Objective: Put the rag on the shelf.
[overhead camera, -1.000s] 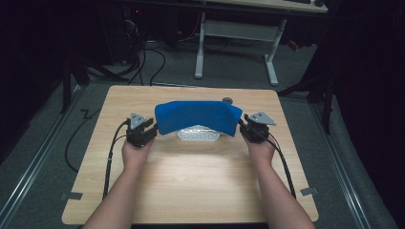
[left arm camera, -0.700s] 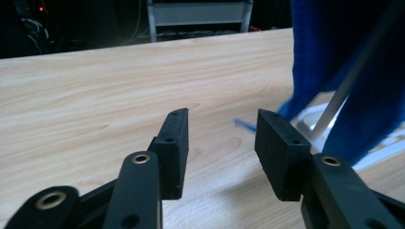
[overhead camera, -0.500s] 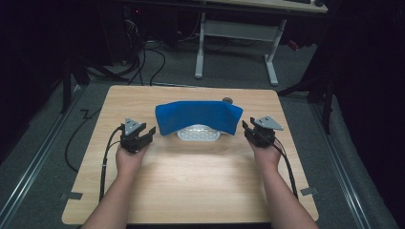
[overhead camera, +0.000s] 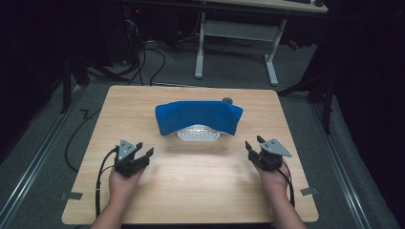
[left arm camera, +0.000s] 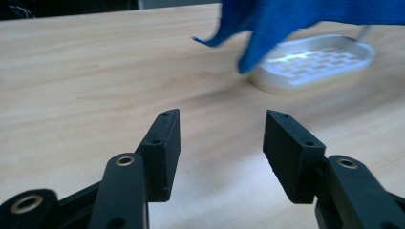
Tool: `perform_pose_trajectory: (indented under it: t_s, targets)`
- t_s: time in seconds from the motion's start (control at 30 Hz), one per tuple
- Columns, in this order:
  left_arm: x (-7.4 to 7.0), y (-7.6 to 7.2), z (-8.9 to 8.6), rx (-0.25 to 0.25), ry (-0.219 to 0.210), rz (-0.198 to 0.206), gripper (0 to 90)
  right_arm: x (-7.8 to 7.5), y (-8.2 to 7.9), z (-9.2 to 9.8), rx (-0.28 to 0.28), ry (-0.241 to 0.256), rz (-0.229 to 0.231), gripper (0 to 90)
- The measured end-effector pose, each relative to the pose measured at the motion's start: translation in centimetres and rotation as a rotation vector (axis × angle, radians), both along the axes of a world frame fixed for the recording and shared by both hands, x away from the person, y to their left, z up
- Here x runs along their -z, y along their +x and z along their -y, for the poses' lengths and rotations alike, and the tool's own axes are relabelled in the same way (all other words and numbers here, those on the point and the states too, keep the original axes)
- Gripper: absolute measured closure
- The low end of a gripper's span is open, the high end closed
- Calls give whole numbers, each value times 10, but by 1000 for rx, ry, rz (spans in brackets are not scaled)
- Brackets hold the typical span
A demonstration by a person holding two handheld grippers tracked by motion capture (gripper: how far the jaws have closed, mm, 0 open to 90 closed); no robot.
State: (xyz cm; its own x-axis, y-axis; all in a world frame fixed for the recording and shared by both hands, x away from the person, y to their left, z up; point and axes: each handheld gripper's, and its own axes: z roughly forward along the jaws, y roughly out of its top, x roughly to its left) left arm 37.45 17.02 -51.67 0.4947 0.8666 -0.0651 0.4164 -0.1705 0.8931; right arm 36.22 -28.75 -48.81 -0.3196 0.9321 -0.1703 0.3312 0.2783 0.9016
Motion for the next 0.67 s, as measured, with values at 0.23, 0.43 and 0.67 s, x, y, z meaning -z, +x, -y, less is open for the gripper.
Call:
perform_pose_trajectory:
  t_s: [0.23, 0.43, 0.67]
  targets:
    - [2, -56, 1, 60, -9, -53, 457, 17, -52, -9, -74, 42, -70, 437]
    - [-2, -74, 1, 77, 13, -32, 452, 19, -85, -18, -98, -12, -65, 444]
    - [3, -70, 5, 91, 35, -56, 445, 23, -79, -14, -71, 2, -79, 441]
